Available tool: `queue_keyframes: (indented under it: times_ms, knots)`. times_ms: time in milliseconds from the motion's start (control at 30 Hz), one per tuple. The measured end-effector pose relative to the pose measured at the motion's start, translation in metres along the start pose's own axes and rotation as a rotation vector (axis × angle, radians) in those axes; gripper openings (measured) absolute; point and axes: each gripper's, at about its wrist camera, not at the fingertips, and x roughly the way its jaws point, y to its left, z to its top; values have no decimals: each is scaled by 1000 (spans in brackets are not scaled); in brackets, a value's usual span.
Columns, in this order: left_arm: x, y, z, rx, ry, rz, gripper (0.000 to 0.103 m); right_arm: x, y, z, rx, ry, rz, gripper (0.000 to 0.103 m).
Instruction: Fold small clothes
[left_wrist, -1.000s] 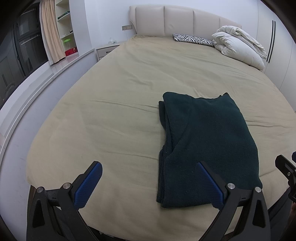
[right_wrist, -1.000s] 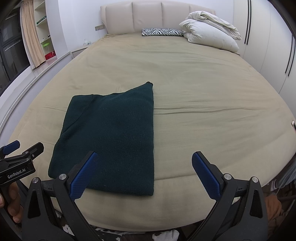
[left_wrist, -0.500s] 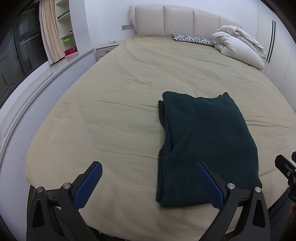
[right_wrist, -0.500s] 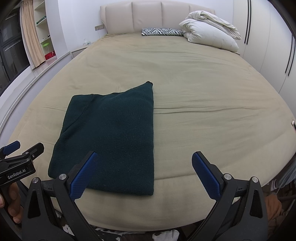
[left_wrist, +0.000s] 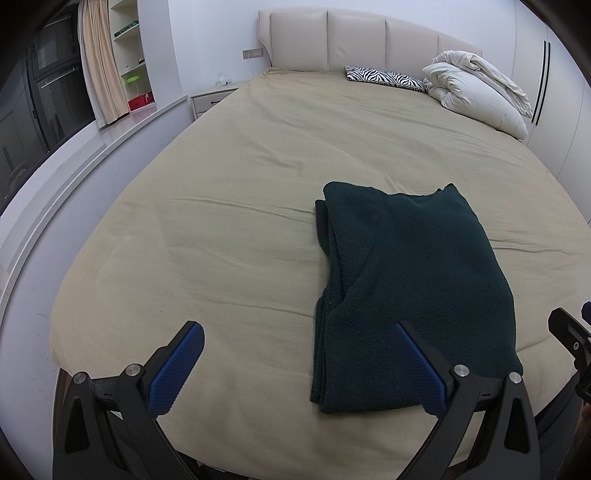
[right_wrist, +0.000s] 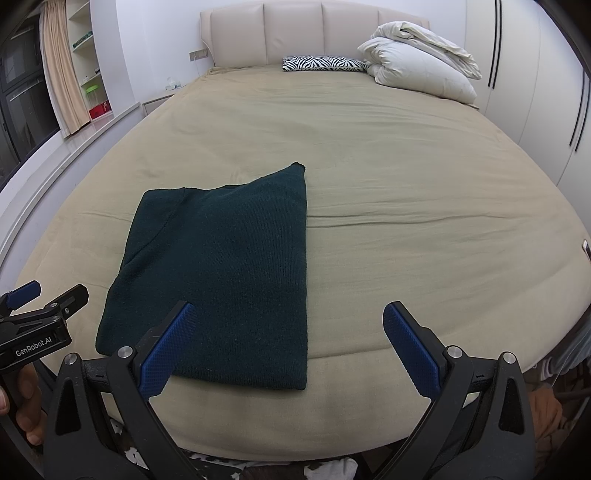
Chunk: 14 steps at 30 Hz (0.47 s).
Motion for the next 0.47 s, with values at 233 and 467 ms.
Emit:
queue_keyframes:
  times_ms: [233, 467]
  knots:
    - [0, 1, 0, 0, 1, 0, 103, 0, 0, 0, 0, -1, 0, 103]
    - [1, 1, 1, 2, -1, 5, 103, 0, 0, 1, 0, 0, 1, 103]
